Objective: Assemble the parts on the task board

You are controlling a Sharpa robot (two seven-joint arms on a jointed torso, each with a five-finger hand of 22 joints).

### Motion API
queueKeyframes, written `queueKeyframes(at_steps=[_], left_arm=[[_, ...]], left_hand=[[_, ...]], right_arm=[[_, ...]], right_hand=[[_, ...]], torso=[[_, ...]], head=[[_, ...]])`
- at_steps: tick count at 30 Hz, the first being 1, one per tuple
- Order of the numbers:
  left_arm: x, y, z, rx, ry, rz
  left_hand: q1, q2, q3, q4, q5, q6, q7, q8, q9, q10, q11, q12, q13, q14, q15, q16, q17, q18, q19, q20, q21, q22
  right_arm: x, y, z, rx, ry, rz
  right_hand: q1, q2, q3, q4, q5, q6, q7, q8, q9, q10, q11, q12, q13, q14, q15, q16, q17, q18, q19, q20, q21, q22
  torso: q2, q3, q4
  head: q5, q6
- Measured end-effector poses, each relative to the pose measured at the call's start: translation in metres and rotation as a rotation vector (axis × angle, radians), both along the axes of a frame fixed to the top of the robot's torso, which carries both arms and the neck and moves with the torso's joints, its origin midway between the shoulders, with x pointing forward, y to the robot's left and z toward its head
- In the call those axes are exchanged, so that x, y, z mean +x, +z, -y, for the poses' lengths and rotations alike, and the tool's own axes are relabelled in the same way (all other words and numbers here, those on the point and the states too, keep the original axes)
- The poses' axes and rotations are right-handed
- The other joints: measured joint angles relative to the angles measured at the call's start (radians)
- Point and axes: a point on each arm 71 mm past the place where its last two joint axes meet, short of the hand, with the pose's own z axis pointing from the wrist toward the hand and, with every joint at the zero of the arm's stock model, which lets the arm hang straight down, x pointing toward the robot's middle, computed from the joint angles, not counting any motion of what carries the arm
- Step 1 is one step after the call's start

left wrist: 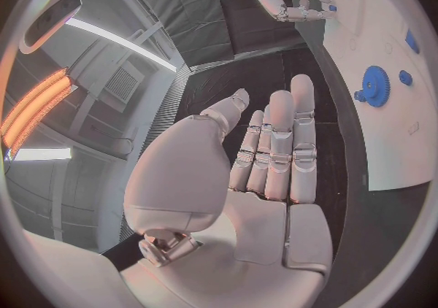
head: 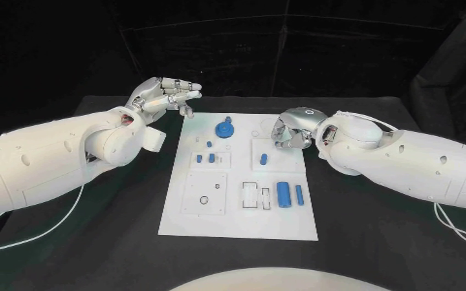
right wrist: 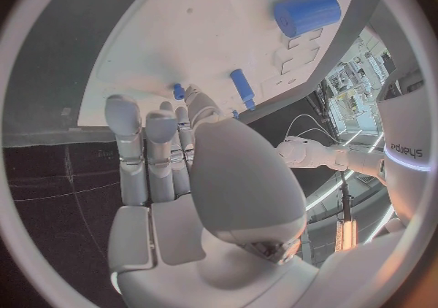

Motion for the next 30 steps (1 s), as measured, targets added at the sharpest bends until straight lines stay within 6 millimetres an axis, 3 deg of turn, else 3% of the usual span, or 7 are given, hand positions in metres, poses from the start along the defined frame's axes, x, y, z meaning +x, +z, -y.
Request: queueKeyframes(at_steps=[12,15,23,25,30], left_arm=[[0.0009,-0.0005,-0.0031,-0.004,0.016,-0.004],[0.0011,-0.0006,-0.0036,-0.004,0.017,-0.004],[0.0014,-0.0007,-0.0041,-0.004,0.019,-0.005],[0.0014,-0.0007,-0.0042,-0.005,0.019,-0.005],[0.0014,-0.0007,-0.0044,-0.005,0.019,-0.006]], left_hand=[[0.0,0.0,0.0,0.0,0.0,0.0,0.0,0.0,0.0,0.0,0.0,0.0,0.0,0.0,0.0,0.0,-0.001,0.0,0.0,0.0,0.0,-0.001],[0.0,0.0,0.0,0.0,0.0,0.0,0.0,0.0,0.0,0.0,0.0,0.0,0.0,0.0,0.0,0.0,-0.001,0.0,0.0,0.0,0.0,-0.001],[0.0,0.0,0.0,0.0,0.0,0.0,0.0,0.0,0.0,0.0,0.0,0.0,0.0,0.0,0.0,0.0,-0.003,0.0,0.0,0.0,0.0,-0.002],[0.0,0.0,0.0,0.0,0.0,0.0,0.0,0.0,0.0,0.0,0.0,0.0,0.0,0.0,0.0,0.0,-0.003,0.0,0.0,0.0,0.0,-0.003],[0.0,0.0,0.0,0.0,0.0,0.0,0.0,0.0,0.0,0.0,0.0,0.0,0.0,0.0,0.0,0.0,-0.003,0.0,0.0,0.0,-0.004,-0.003]], right_arm=[[-0.0003,-0.0052,-0.0031,-0.034,0.002,-0.031],[0.0005,-0.0051,-0.0038,-0.037,0.002,-0.031],[0.0015,-0.0052,-0.0053,-0.043,0.0,-0.026],[0.0016,-0.0051,-0.0057,-0.044,-0.001,-0.023],[0.0009,-0.0056,-0.0072,-0.045,-0.002,-0.012]], right_hand=[[0.004,-0.004,0.074,-0.002,-0.005,0.032,-0.007,0.0,0.0,0.037,-0.01,-0.012,-0.031,0.007,-0.007,0.022,0.02,0.0,0.022,-0.005,0.039,0.056],[0.004,-0.004,0.105,-0.005,-0.024,0.037,-0.011,0.0,0.0,0.047,-0.011,-0.019,-0.039,0.007,-0.007,0.015,0.007,0.0,0.029,-0.007,0.053,0.076],[0.004,-0.004,0.216,-0.03,-0.064,0.071,-0.016,-0.005,0.0,0.085,-0.016,-0.03,-0.043,0.011,-0.011,0.036,0.02,-0.001,0.051,-0.011,0.093,0.133],[0.006,-0.006,0.246,-0.038,-0.067,0.081,-0.019,-0.009,0.0,0.095,-0.02,-0.031,-0.043,0.011,-0.011,0.037,0.022,-0.017,0.059,-0.013,0.106,0.151],[0.0,-0.014,0.319,-0.062,-0.075,0.101,-0.021,-0.004,0.003,0.12,-0.023,-0.04,-0.045,0.014,-0.014,0.053,0.025,-0.016,0.069,-0.016,0.134,0.193]], torso=[[0.0,-0.0001,-0.0012],[0.0,-0.0002,-0.0012],[0.0,-0.0004,-0.0012],[0.0,-0.0004,-0.0012],[0.0,-0.0001,-0.0018]], head=[[0.001,-0.004],[0.002,-0.004],[0.003,-0.006],[0.003,-0.006],[0.002,-0.008]])
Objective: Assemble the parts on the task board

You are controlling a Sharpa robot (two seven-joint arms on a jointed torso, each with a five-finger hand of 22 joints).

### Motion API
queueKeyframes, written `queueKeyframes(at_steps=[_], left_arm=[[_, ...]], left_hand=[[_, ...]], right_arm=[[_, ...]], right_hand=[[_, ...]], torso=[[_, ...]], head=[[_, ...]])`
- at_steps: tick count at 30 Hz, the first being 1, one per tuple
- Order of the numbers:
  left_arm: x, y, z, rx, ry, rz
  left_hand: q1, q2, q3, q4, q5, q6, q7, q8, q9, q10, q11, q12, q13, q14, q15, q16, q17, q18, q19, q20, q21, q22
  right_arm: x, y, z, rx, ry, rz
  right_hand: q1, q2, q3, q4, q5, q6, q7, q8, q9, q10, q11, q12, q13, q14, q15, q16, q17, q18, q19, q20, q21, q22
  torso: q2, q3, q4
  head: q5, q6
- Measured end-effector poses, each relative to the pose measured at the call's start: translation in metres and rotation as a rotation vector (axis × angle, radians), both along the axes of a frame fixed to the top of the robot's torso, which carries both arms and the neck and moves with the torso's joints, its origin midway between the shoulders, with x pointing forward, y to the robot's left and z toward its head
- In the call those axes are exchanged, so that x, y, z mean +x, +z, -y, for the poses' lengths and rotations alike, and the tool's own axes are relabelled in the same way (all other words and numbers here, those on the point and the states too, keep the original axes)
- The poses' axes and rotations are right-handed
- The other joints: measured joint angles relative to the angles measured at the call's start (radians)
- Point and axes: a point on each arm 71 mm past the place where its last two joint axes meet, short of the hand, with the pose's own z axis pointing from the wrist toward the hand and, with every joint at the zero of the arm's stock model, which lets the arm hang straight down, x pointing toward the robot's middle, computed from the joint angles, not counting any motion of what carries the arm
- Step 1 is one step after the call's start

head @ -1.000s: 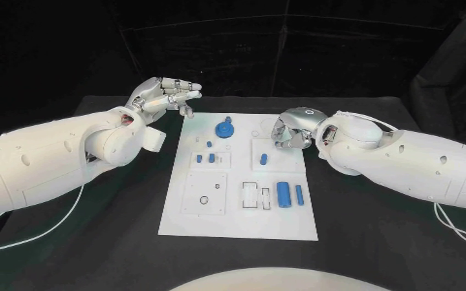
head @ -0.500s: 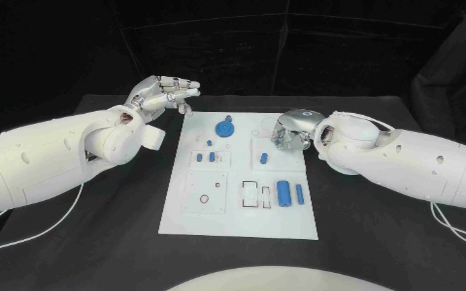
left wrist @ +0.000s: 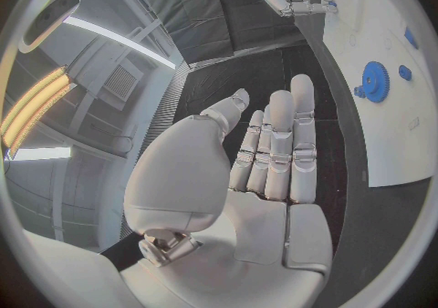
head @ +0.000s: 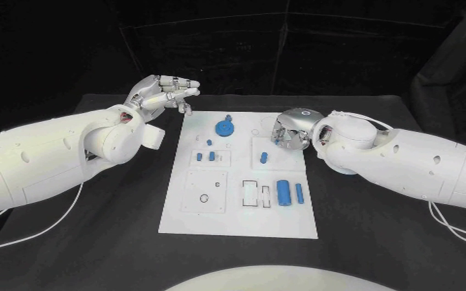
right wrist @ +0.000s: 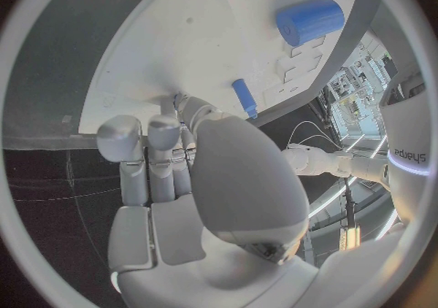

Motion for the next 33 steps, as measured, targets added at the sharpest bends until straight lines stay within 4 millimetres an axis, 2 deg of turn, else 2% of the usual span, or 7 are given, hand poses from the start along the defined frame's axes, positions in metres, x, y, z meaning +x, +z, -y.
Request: queueKeyframes(at_steps=[8,12,25,30,33], left_arm=[[0.0,0.0,-0.002,0.001,0.005,0.0],[0.0,0.0,-0.004,0.003,0.009,-0.001],[0.001,0.0,-0.007,0.005,0.014,-0.002],[0.001,0.0,-0.007,0.005,0.014,-0.003],[0.001,0.0,-0.006,0.004,0.012,-0.003]], left_hand=[[0.0,0.0,0.0,0.0,0.0,-0.004,0.004,0.0,0.0,0.0,0.0,0.0,-0.001,0.0,0.0,0.0,-0.001,0.0,0.0,0.0,0.0,-0.001],[0.0,0.0,0.0,0.0,0.0,-0.004,0.004,0.0,0.0,0.0,0.0,0.0,-0.001,0.0,0.0,0.0,-0.001,0.0,0.0,0.0,0.0,-0.001],[0.004,0.004,0.0,0.0,0.0,-0.004,0.004,0.0,-0.001,0.0,0.0,0.0,-0.002,0.0,0.0,0.0,-0.003,0.0,0.0,0.0,0.0,-0.003],[0.004,0.004,0.0,0.0,0.0,-0.006,0.006,0.0,-0.001,-0.003,0.003,0.0,-0.003,0.0,0.0,0.0,-0.004,0.0,0.0,0.0,0.0,-0.003],[0.004,0.004,0.0,0.0,0.0,-0.007,0.007,0.0,-0.001,-0.004,0.004,0.0,-0.003,0.0,0.0,0.0,-0.005,0.0,0.0,0.0,0.0,-0.004]], right_arm=[[-0.004,0.001,0.001,0.009,-0.004,0.031],[-0.007,0.005,0.003,0.029,-0.003,0.059],[-0.029,0.025,0.002,0.135,0.031,0.147],[-0.043,0.035,-0.015,0.192,0.085,0.164],[-0.053,0.04,-0.032,0.229,0.131,0.167]], right_hand=[[-0.092,-0.032,0.12,-0.057,-0.003,0.01,-0.001,0.0,0.002,0.02,-0.002,-0.023,0.002,0.0,0.0,0.016,-0.007,0.0,0.0,0.0,0.015,0.019],[-0.111,-0.037,0.126,-0.063,-0.003,0.015,-0.006,0.0,0.001,0.02,-0.002,-0.023,0.005,0.0,0.0,0.022,-0.002,0.0,0.0,0.0,0.019,0.026],[-0.124,-0.044,0.136,-0.073,-0.003,0.018,-0.003,0.0,0.003,0.02,-0.002,-0.027,0.004,0.0,0.0,0.034,0.003,0.0,0.004,-0.004,0.026,0.034],[-0.125,-0.043,0.141,-0.077,-0.003,0.018,-0.003,-0.003,0.003,0.02,-0.002,-0.031,0.003,0.0,0.0,0.039,0.006,0.0,0.004,-0.004,0.026,0.037],[-0.125,-0.043,0.142,-0.079,-0.003,0.018,-0.003,-0.004,0.003,0.02,-0.002,-0.031,0.003,0.0,0.0,0.039,0.007,0.0,0.004,-0.004,0.026,0.038]], torso=[[-0.001,0.0001,0.0],[-0.002,-0.0001,-0.0006],[-0.002,-0.0014,-0.0001],[-0.002,-0.0015,0.0012],[-0.002,-0.0019,0.0022]], head=[[-0.004,-0.001],[-0.005,0.0],[-0.005,0.003],[0.002,0.003],[0.01,0.0]])
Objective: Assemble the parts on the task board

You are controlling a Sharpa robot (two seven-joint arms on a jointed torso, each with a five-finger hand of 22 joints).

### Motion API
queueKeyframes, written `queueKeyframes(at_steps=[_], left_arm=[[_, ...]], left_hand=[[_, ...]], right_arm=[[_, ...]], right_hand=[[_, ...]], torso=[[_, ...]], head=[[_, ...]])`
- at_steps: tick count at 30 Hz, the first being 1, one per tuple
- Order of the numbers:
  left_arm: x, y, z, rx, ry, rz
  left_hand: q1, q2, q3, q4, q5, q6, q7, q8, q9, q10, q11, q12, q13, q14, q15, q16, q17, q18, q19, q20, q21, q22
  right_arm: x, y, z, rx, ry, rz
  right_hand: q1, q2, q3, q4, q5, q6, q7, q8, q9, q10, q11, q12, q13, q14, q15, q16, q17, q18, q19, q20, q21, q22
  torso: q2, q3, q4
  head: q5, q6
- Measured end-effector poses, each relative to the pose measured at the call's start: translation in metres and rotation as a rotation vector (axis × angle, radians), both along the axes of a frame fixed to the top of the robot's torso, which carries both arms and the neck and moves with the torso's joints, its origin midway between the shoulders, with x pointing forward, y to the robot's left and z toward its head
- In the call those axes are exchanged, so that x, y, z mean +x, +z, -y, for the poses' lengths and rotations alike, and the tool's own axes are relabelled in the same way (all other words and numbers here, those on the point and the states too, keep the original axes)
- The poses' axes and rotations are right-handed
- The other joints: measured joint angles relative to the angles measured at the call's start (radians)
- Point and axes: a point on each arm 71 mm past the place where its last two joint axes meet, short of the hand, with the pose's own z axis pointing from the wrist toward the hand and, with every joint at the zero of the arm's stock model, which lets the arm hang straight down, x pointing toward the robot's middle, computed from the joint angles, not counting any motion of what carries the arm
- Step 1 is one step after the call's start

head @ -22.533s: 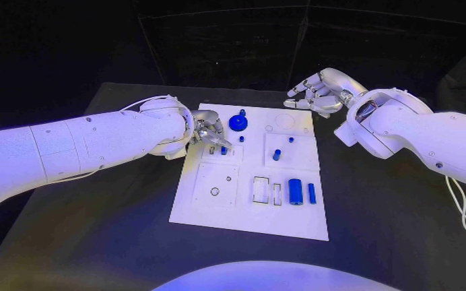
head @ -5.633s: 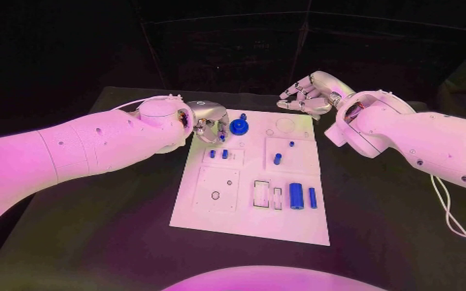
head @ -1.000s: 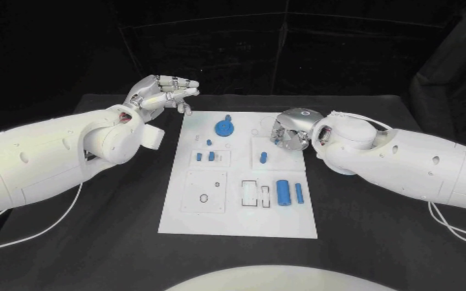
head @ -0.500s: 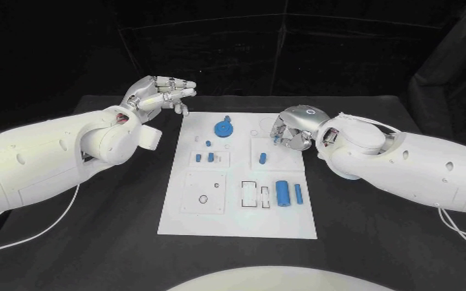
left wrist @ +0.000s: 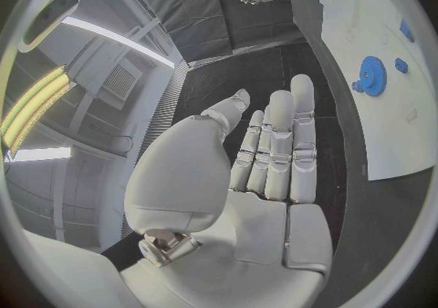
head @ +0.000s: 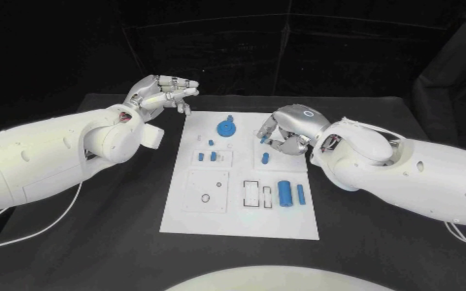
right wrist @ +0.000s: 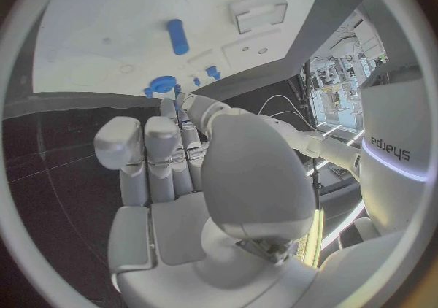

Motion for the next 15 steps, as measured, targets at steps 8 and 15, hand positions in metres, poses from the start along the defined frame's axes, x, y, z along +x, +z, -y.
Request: queueKeyframes(at_steps=[8,15], left_arm=[[0.0,0.0,0.004,-0.001,-0.008,-0.004],[-0.001,0.0,0.009,-0.005,-0.02,-0.008]], left_hand=[[0.0,0.0,0.0,0.0,0.0,0.0,0.0,0.0,0.0,0.0,0.0,0.0,0.0,0.0,0.0,0.0,-0.001,0.0,0.0,0.0,-0.004,-0.001],[0.0,0.0,0.0,0.0,0.0,0.0,0.0,0.0,0.0,0.0,0.0,0.0,-0.001,0.0,0.0,0.0,-0.001,0.0,0.0,0.0,-0.004,-0.001]], right_arm=[[-0.012,0.004,-0.039,0.049,0.093,-0.002],[-0.025,-0.022,-0.068,0.057,0.151,-0.059]], right_hand=[[-0.004,-0.004,0.006,-0.006,0.0,0.0,0.0,-0.001,0.0,0.0,0.0,0.0,0.0,0.0,0.0,0.0,0.001,0.0,0.0,0.0,0.0,0.001],[-0.005,-0.003,0.006,-0.007,0.0,0.0,0.0,-0.002,-0.001,0.0,0.0,-0.004,0.0,0.0,0.0,0.0,-0.001,0.0,0.0,0.0,0.0,0.0]], torso=[[0.001,-0.0033,0.0014],[0.0,-0.006,0.0035]], head=[[0.032,-0.01],[0.056,-0.014]])
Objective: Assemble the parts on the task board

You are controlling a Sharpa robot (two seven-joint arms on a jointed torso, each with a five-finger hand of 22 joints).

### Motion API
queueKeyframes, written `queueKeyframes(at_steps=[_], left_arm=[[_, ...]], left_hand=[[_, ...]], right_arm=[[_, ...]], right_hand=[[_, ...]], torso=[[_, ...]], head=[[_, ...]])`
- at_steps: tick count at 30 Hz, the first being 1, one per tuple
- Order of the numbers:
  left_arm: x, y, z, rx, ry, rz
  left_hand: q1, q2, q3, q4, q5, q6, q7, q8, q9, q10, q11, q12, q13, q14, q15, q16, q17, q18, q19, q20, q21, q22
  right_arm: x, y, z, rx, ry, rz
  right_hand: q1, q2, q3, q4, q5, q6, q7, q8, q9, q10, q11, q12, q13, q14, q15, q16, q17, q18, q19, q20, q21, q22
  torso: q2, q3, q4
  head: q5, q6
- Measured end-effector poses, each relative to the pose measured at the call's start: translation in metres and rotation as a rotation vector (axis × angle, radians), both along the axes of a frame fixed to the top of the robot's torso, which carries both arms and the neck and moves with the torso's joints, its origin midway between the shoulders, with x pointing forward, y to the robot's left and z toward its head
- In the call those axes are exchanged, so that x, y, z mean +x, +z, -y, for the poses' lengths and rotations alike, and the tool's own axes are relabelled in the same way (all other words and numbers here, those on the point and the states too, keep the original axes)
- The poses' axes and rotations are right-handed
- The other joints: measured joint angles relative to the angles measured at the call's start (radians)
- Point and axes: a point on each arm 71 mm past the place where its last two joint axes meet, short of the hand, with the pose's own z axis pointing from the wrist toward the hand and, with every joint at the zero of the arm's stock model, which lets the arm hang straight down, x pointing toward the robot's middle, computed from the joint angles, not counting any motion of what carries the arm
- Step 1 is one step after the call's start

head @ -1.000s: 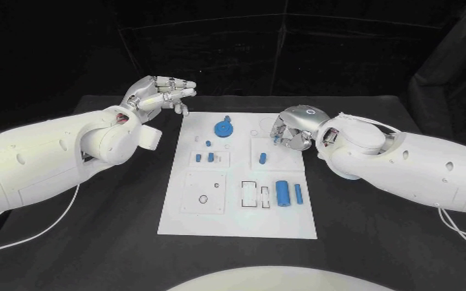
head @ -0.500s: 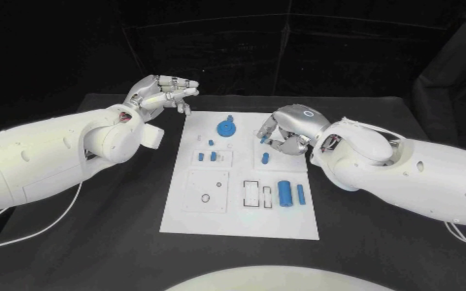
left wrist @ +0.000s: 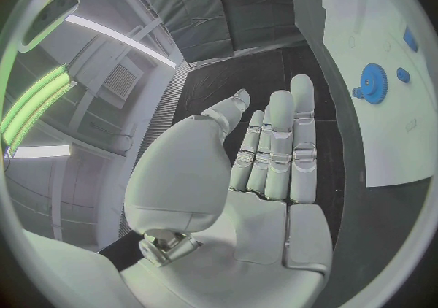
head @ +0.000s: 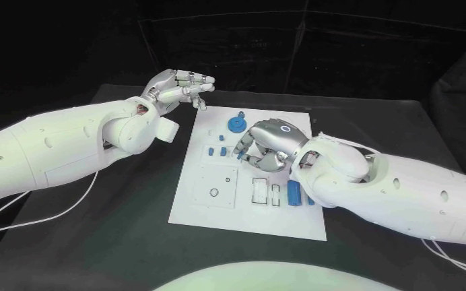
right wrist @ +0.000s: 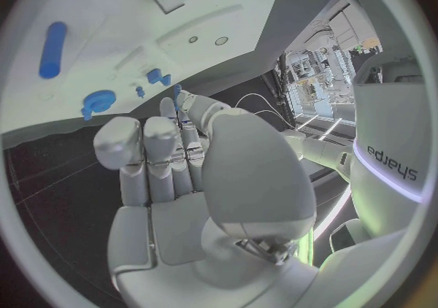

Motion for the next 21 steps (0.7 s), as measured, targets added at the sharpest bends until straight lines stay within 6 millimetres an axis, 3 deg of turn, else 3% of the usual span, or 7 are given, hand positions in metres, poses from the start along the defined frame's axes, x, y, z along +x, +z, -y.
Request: queueKeyframes(at_steps=[12,21], left_arm=[[0.0,0.0,0.007,-0.004,-0.014,-0.001],[0.001,0.0,0.01,-0.006,-0.02,-0.001]], left_hand=[[0.0,0.0,0.0,0.0,0.0,0.0,0.0,0.0,0.0,0.0,0.0,0.0,0.0,0.0,0.0,0.0,0.0,0.0,0.0,0.0,0.0,0.0],[0.0,0.0,0.0,0.0,0.0,-0.005,0.005,0.0,-0.001,-0.004,0.004,0.005,-0.001,-0.004,0.004,0.0,-0.003,0.0,0.0,0.0,-0.004,-0.003]], right_arm=[[-0.006,-0.03,-0.027,-0.042,0.044,-0.066],[-0.007,-0.036,-0.034,-0.073,0.061,-0.084]], right_hand=[[-0.011,0.002,0.007,-0.002,0.0,-0.002,-0.001,-0.003,-0.002,0.0,0.0,0.0,0.0,0.0,0.0,0.006,0.0,0.0,0.0,0.0,0.0,-0.002],[-0.017,0.001,0.007,-0.002,0.0,-0.002,-0.001,-0.006,-0.002,0.0,0.0,-0.004,0.0,0.0,0.0,0.006,0.0,0.0,0.0,0.0,0.0,-0.005]], torso=[[0.001,0.0022,0.0005],[0.001,0.003,-0.0002]], head=[[0.027,-0.008],[0.032,-0.016]])
